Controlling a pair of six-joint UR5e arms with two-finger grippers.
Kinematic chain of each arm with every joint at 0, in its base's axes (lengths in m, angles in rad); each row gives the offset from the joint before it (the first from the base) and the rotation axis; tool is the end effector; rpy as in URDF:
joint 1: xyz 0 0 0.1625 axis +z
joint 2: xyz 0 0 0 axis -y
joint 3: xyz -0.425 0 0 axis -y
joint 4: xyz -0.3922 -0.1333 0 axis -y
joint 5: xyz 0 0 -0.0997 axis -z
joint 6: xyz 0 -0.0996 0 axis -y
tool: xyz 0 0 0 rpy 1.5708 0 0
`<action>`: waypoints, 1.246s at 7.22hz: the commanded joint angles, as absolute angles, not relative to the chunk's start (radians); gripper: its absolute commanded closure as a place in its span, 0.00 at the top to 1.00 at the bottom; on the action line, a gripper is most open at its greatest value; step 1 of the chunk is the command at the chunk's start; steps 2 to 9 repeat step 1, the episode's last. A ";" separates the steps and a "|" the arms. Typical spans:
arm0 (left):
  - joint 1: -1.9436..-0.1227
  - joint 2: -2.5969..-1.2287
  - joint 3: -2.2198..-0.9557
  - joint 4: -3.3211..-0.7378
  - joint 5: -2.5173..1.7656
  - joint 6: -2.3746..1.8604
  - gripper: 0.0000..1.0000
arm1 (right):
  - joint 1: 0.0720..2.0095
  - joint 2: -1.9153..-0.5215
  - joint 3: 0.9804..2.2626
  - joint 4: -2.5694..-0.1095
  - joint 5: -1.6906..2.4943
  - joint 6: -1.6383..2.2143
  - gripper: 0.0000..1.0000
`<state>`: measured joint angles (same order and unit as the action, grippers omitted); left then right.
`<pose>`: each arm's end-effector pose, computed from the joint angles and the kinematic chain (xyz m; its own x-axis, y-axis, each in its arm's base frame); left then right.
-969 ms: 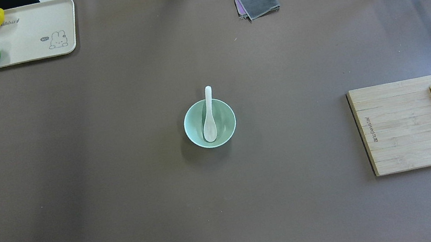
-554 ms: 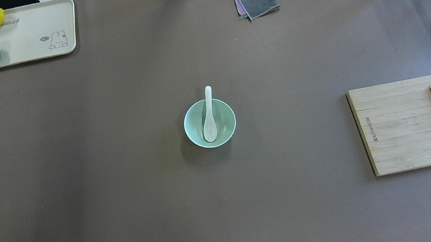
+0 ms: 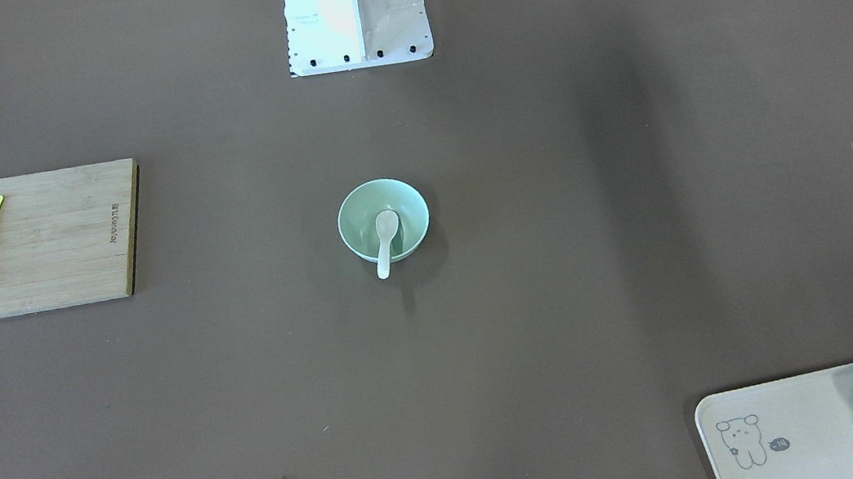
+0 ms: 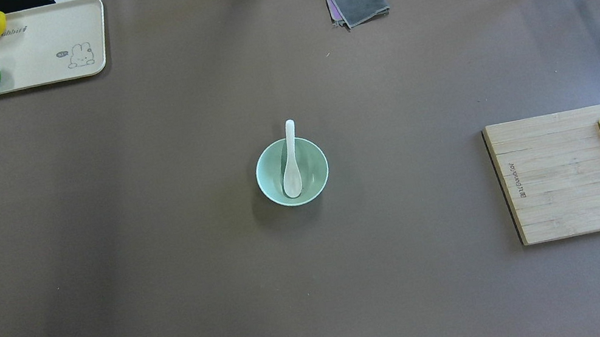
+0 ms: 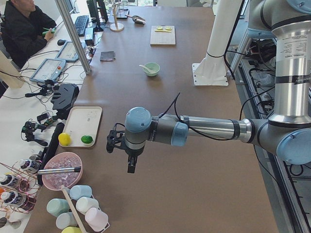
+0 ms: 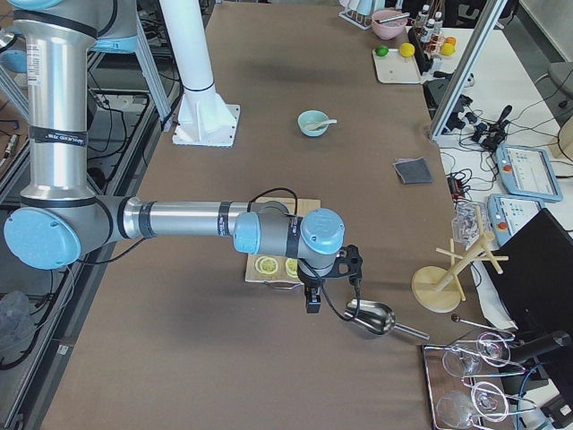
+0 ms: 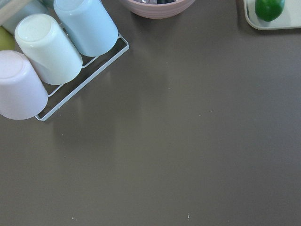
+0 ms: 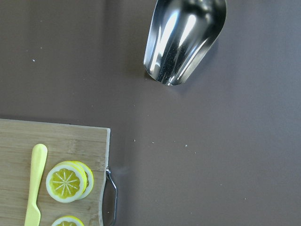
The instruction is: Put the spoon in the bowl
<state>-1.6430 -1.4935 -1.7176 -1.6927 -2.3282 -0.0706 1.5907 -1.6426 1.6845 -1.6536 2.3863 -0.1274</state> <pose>-0.0986 -0.4642 0.6111 0.7273 0.0087 -0.6862 0.1224 0.9822 0.1422 0.0699 -0.4569 0.6423 0.6818 -0.0839 0.7268 0.0673 0.9964 0.0519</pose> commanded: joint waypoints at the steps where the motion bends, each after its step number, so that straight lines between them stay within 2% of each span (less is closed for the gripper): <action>1: -1.643 -1.494 -1.717 -1.695 -2.329 -0.071 0.98 | 1.591 -1.641 1.681 -1.652 2.387 -0.127 1.00; 9: -1.643 -1.494 -1.717 -1.695 -2.329 -0.071 0.98 | 1.591 -1.641 1.681 -1.652 2.387 -0.127 1.00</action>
